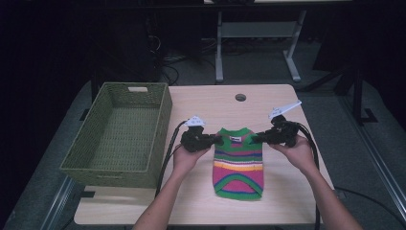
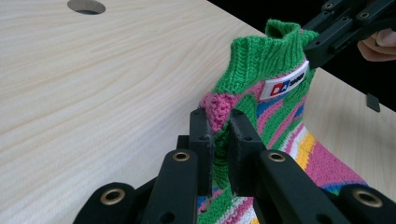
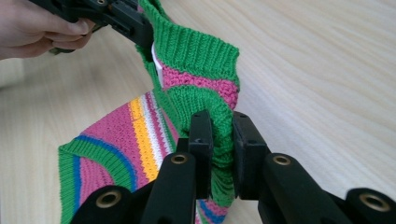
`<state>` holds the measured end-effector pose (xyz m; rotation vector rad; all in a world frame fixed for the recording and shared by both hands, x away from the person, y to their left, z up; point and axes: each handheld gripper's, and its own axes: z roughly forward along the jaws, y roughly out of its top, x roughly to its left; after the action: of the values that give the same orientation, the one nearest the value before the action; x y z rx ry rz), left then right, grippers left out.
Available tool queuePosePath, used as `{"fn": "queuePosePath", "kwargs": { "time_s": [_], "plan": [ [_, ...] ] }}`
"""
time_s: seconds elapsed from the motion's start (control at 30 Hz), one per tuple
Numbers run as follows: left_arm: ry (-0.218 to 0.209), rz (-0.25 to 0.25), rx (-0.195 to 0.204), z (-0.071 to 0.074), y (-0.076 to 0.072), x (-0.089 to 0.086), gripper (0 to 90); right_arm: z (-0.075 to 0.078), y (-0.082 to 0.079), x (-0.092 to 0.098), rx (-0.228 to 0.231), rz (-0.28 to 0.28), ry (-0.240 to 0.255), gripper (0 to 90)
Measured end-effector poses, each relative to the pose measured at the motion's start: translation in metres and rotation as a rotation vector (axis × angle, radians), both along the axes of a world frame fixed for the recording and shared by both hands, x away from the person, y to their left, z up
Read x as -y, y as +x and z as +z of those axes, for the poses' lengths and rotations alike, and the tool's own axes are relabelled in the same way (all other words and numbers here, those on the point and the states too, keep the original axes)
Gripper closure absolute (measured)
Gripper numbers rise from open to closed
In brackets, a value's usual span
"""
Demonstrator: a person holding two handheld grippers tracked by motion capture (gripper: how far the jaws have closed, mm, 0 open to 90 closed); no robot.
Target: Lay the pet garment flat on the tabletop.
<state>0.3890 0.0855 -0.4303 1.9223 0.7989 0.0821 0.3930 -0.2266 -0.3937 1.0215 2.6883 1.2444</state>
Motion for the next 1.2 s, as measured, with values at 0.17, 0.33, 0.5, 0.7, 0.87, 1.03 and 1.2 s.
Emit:
{"fn": "queuePosePath", "kwargs": {
  "time_s": [0.17, 0.33, 0.5, 0.7, 0.87, 1.03, 1.2],
  "plan": [
    [0.035, 0.07, 0.016, 0.002, 0.003, 0.005, 50.6, -0.003, 0.009, 0.01, 0.022, -0.126, 0.032, 51.1],
    [0.079, 0.06, 0.009, -0.004, -0.001, 0.004, 44.2, -0.011, 0.007, 0.022, -0.009, -0.149, 0.02, 49.6],
    [0.088, 0.026, -0.005, -0.009, -0.007, 0.005, 44.2, -0.021, 0.004, 0.022, -0.052, -0.115, -0.012, 49.7],
    [0.099, -0.008, -0.025, -0.014, -0.013, 0.006, 42.4, -0.028, -0.001, 0.02, -0.074, -0.088, -0.024, 53.8],
    [0.104, -0.029, -0.039, -0.018, -0.02, 0.005, 49.5, -0.035, -0.009, 0.017, -0.085, -0.059, -0.051, 62.9],
    [0.104, -0.067, -0.046, -0.018, -0.025, 0.001, 68.1, -0.037, -0.018, 0.014, -0.076, -0.03, -0.062, 72.4],
    [0.139, -0.113, -0.038, -0.015, -0.031, 0.007, 84.7, -0.035, -0.029, 0.007, -0.064, 0.018, -0.09, 89.3]
  ]
}}
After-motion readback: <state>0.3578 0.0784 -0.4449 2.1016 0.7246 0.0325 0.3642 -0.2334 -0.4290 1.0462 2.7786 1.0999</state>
